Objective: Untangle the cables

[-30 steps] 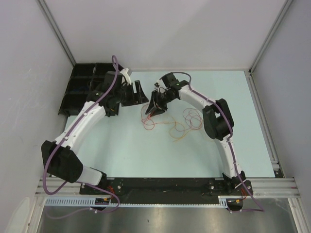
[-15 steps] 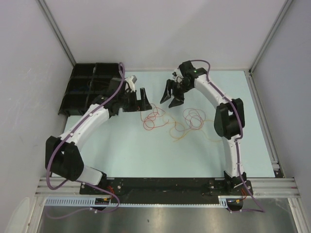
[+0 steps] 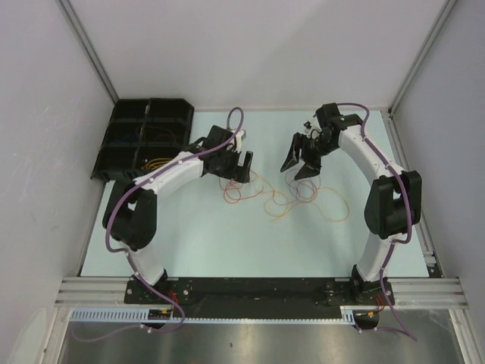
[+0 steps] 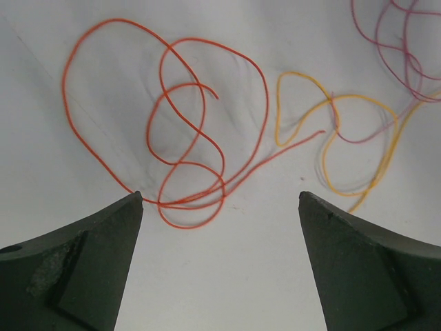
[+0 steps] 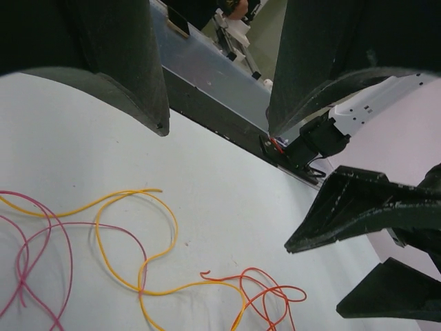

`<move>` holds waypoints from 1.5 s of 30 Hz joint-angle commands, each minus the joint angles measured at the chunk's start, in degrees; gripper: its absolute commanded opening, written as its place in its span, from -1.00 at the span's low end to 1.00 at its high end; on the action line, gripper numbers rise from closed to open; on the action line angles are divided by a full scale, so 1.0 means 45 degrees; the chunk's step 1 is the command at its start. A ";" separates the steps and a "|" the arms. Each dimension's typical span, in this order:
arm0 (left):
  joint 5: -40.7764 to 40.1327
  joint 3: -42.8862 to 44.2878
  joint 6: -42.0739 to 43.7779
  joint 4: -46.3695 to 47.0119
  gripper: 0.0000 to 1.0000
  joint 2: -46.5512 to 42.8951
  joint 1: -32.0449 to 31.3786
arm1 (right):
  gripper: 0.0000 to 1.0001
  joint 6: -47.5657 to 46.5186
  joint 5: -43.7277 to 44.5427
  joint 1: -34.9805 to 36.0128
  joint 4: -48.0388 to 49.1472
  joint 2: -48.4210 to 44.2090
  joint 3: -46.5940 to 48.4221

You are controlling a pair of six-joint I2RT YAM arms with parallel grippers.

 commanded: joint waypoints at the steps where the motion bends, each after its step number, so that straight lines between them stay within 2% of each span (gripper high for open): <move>1: -0.1660 0.1086 0.0961 -0.0074 1.00 0.0724 -0.0173 | 0.28 -0.0154 -0.0229 -0.0394 -0.0048 -0.0640 -0.0077; 9: -0.1779 0.1594 0.1430 -0.0425 0.99 0.2131 -0.0291 | 0.28 -0.0134 -0.0269 -0.0727 -0.0048 -0.0660 -0.0136; 21: -0.1155 0.1067 0.1548 -0.0094 0.81 0.2698 -0.0330 | 0.27 -0.0095 -0.0171 -0.0825 -0.0145 -0.0503 -0.0038; 26: -0.1037 0.0970 0.1431 0.0023 0.55 0.3048 -0.0330 | 0.27 -0.0095 -0.0113 -0.0844 -0.0262 -0.0425 0.0039; 37: -0.1232 0.0248 0.0962 0.0628 0.40 0.3479 -0.0311 | 0.27 0.0041 -0.0015 -0.0825 -0.0516 -0.0289 0.0274; 41: -0.1602 -0.0046 0.0825 0.0863 0.00 0.3460 -0.0330 | 0.27 0.0100 -0.0034 -0.0825 -0.0555 -0.0250 0.0333; 42: -0.1642 -0.0085 0.0806 0.0883 -0.29 0.3460 -0.0330 | 0.26 0.0139 -0.0054 -0.0825 -0.0556 -0.0288 0.0371; 44: -0.1778 -0.0202 0.0767 0.0980 -0.59 0.3440 -0.0310 | 0.26 0.0217 -0.0093 -0.0825 -0.0575 -0.0230 0.0411; 45: -0.1818 -0.0260 0.0786 0.0981 -0.90 0.3440 -0.0310 | 0.26 0.0256 -0.0112 -0.0805 -0.0556 -0.0230 0.0430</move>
